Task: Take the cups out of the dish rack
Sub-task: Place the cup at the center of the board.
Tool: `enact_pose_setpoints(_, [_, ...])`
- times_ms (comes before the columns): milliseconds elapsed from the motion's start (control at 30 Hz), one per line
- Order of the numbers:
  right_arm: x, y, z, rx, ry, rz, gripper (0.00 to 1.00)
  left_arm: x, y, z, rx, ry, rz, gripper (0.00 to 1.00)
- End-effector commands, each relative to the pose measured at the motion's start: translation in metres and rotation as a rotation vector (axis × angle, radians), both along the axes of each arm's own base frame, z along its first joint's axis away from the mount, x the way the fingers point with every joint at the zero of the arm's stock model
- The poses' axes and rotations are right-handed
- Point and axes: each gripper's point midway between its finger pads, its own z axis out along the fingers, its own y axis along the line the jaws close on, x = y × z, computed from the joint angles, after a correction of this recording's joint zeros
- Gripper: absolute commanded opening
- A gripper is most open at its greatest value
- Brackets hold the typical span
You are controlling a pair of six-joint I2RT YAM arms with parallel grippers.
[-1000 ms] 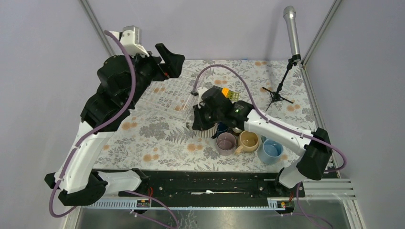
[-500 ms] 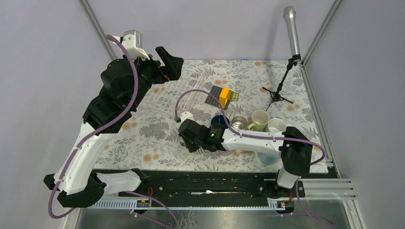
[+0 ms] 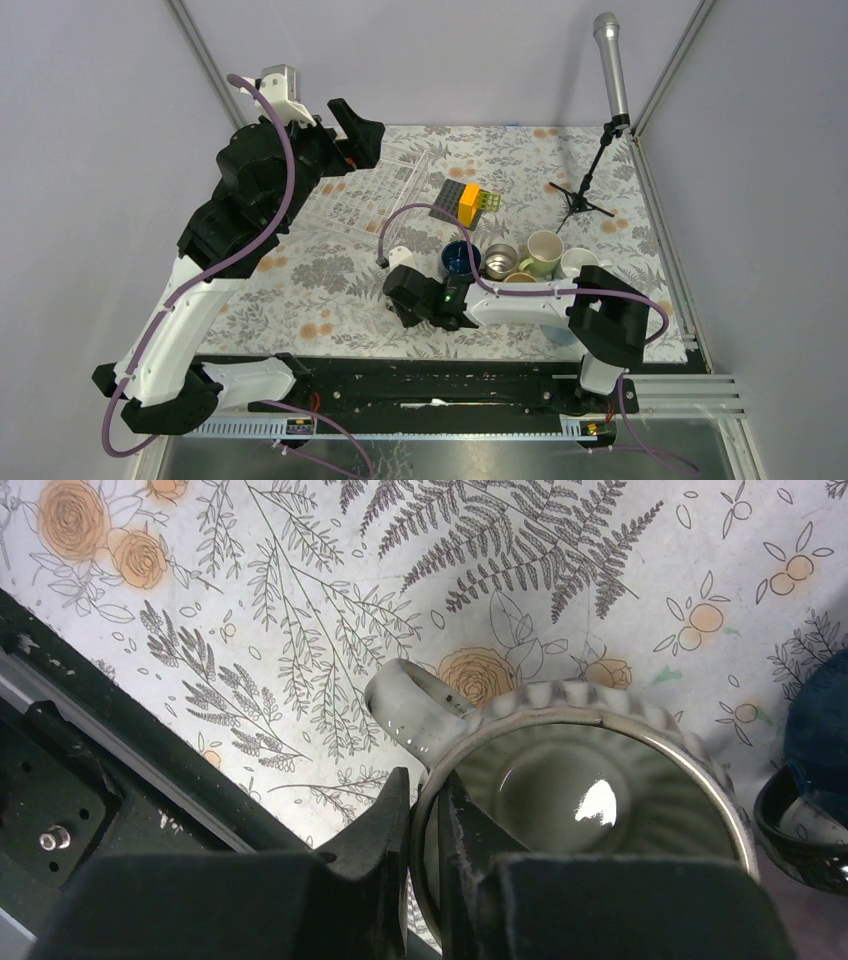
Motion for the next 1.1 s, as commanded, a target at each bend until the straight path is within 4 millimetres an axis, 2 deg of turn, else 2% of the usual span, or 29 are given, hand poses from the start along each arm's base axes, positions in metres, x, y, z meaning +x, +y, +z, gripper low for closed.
enact_pose_setpoints(0, [0.018,0.019,0.023,0.121,-0.081,-0.055,0.00,0.004,-0.001,0.013,-0.029,-0.041,0.012,0.99])
enact_pose_setpoints(133, [0.015,0.012,0.014,0.105,-0.073,-0.065,0.00,0.006,-0.003,0.011,-0.023,-0.036,0.011,0.99])
enact_pose_setpoints(200, [0.017,0.015,0.017,0.129,-0.082,-0.069,0.00,0.007,-0.004,0.010,-0.022,-0.033,0.011,0.99])
enact_pose_setpoints(667, [0.010,-0.001,0.013,0.132,-0.070,-0.068,0.00,0.016,-0.014,0.001,-0.014,-0.006,0.000,0.99])
enact_pose_setpoints(833, [0.006,-0.007,0.013,0.136,-0.065,-0.070,0.09,0.019,-0.017,-0.003,-0.013,0.005,-0.002,0.99])
enact_pose_setpoints(1067, [0.005,-0.005,0.018,0.151,-0.063,-0.063,0.33,0.022,-0.021,-0.008,-0.009,0.018,-0.006,0.99])
